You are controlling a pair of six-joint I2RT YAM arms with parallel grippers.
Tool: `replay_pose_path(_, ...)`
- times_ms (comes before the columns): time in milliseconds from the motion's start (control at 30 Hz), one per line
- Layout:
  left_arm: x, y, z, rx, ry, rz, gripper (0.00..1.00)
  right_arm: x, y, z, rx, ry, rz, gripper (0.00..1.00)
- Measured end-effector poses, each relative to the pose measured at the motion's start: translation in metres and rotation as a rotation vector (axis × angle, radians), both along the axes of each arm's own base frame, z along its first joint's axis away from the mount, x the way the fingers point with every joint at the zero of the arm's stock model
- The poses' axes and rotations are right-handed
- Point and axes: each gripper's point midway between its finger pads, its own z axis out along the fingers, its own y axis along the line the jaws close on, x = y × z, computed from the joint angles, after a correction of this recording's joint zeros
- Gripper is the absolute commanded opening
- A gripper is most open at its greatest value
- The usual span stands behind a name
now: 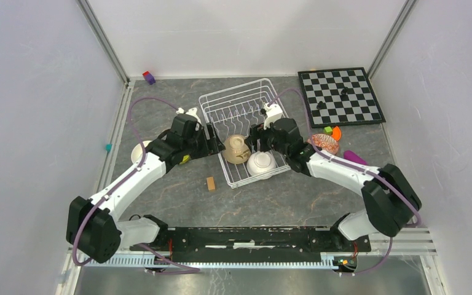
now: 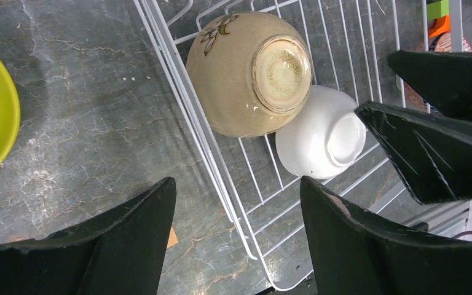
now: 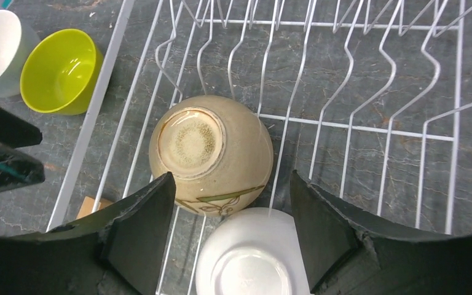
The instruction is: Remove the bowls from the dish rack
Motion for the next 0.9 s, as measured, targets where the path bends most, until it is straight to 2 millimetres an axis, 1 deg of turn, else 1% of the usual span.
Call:
replay_pose_path(233,-0.002,-0.004,-0.004,0.012,0.002,-0.027,0.8,0.013,0.009,-0.03,0.022,0.05,0.014,0.7)
replay_pose_path(367,-0.003,-0.004,-0.004,0.026,-0.007,-0.043,0.8,0.017,0.012,-0.051,0.021,0.091,0.028,0.71)
replay_pose_path(433,-0.003,-0.004,-0.004,0.03,-0.009,-0.047,0.79,0.022,0.015,-0.051,0.041,0.092,0.037,0.71)
replay_pose_path(533,-0.002,-0.005,-0.004,0.03,-0.011,-0.049,0.79,0.026,0.015,-0.053,0.051,0.094,0.043,0.72)
replay_pose_path(700,0.002,-0.01,-0.001,0.011,-0.053,-0.066,0.78,0.033,0.004,-0.053,0.044,0.085,0.018,0.71)
replay_pose_path(800,-0.001,-0.013,-0.001,-0.006,-0.067,-0.082,0.76,0.035,-0.007,-0.052,0.039,0.065,-0.009,0.7)
replay_pose_path(833,-0.002,-0.014,0.0,-0.011,-0.072,-0.086,0.76,0.034,-0.011,-0.053,0.031,0.062,-0.017,0.69)
replay_pose_path(900,-0.002,-0.016,0.003,-0.018,-0.082,-0.092,0.75,0.032,-0.021,-0.063,0.012,0.076,-0.035,0.68)
